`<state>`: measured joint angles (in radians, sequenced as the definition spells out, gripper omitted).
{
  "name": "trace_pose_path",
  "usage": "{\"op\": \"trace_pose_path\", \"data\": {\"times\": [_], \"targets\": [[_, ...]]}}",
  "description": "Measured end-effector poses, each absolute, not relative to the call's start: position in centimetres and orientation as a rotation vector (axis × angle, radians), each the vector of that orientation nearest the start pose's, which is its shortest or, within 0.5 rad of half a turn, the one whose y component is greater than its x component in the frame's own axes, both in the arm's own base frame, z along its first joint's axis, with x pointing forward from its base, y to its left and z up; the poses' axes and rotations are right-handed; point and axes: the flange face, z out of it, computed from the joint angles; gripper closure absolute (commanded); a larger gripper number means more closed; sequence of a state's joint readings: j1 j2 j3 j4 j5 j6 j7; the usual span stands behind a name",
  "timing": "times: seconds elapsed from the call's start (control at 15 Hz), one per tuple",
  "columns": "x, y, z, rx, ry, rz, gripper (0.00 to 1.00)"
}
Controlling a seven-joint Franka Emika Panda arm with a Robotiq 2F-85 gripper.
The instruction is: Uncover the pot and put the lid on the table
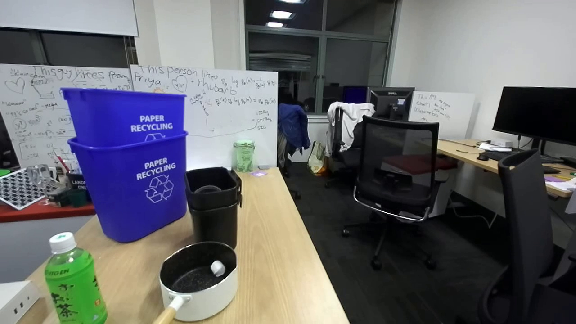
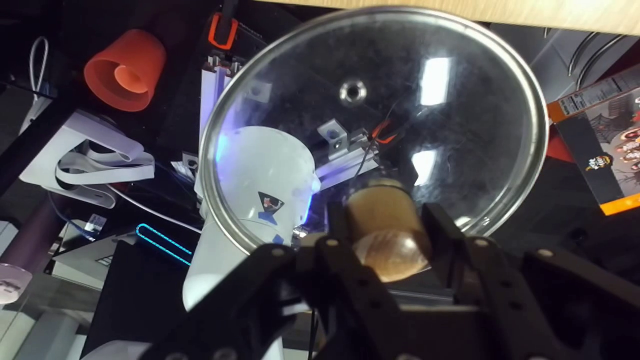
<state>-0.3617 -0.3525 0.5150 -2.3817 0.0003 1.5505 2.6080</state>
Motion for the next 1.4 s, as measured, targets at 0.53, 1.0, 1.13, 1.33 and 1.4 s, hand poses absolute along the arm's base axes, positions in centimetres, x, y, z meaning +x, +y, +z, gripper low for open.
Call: {"op": "trace_pose_path", "data": {"times": [0.53,1.0,1.13,1.33,1.4], "targets": [[37.3,5.9,39.5,0.777,-2.479,0.055,0.84],[36.7,5.9,34.7,0.766,-2.568,0.029,0.84],[36.3,6.2,33.3,0.774,-2.587,0.032,0.84],[35.6,6.6,31.1,0.79,-2.612,0.039,0.84],[35.4,6.8,30.4,0.795,-2.62,0.04,0.84]]}}
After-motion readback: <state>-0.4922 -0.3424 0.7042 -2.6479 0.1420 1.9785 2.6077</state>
